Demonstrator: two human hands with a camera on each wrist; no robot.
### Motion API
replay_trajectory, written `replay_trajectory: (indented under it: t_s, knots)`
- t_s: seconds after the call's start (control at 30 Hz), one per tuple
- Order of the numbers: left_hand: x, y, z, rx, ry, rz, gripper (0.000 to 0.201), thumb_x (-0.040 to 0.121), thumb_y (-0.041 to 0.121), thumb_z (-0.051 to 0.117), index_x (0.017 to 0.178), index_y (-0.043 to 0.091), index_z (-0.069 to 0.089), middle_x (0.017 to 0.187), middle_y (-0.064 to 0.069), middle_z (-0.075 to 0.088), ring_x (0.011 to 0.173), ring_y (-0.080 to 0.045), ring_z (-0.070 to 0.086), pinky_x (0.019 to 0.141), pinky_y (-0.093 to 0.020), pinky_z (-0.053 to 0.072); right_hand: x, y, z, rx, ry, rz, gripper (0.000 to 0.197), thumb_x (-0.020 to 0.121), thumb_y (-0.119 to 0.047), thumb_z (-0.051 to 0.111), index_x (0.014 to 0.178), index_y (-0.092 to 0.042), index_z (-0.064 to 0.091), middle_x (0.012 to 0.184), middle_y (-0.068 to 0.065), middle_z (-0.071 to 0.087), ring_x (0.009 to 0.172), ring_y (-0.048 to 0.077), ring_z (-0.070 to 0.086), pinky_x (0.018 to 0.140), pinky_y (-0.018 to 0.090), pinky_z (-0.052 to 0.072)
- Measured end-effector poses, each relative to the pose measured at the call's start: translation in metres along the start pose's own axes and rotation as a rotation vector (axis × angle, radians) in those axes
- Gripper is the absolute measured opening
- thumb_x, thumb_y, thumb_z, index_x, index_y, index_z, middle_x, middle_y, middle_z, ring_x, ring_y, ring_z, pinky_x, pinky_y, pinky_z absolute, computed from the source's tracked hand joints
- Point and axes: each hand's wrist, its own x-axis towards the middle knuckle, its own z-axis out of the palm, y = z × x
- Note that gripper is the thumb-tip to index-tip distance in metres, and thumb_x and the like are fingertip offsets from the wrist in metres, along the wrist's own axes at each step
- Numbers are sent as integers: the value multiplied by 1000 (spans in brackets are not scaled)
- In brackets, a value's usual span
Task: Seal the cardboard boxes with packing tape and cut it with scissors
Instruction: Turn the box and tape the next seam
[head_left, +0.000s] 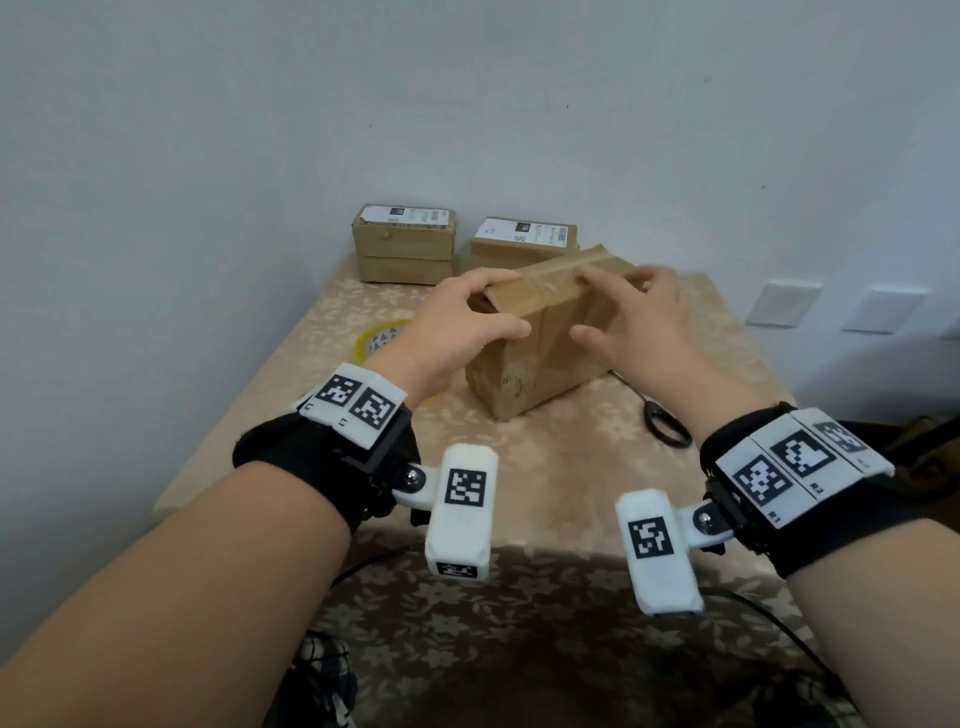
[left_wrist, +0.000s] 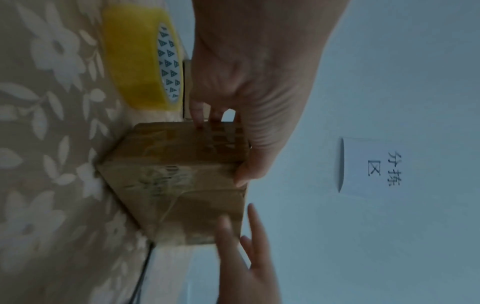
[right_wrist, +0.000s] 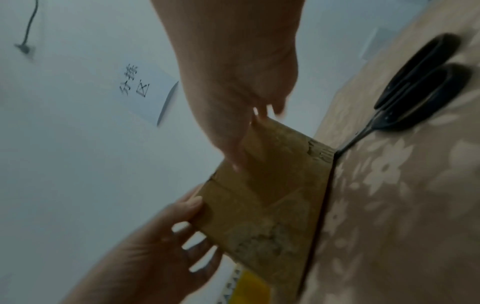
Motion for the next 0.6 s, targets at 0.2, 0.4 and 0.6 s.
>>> replay_trajectory:
  t_s: [0.2, 0.4, 0.6]
  knots:
    - [-1, 2, -18, -61, -95, -53, 43, 79, -8, 63, 111, 21, 63, 101, -4, 65, 98, -17, 62, 90, -29, 52, -1, -4, -3, -239, 101, -226, 48, 84, -52, 62, 124, -28, 52, 130, -3, 49, 135, 20, 34, 116, 44, -2]
    - [0, -11, -32, 265, 93, -4, 45, 87, 28, 67, 126, 20, 46, 125, 3, 48, 108, -12, 52, 79, -23, 49, 4, -7, 11, -294, 62, -157, 44, 89, -45, 58, 129, -30, 44, 135, -3, 48, 129, 24, 38, 112, 47, 11]
    - [6, -45, -50, 952, -78, -140, 38, 78, 42, 72, 100, 15, 58, 91, 0, 53, 86, -18, 53, 76, -30, 44, 3, -11, 26, -378, 93, -219, 54, 93, -29, 56, 142, -38, 35, 141, 1, 38, 132, 28, 30, 114, 52, 9]
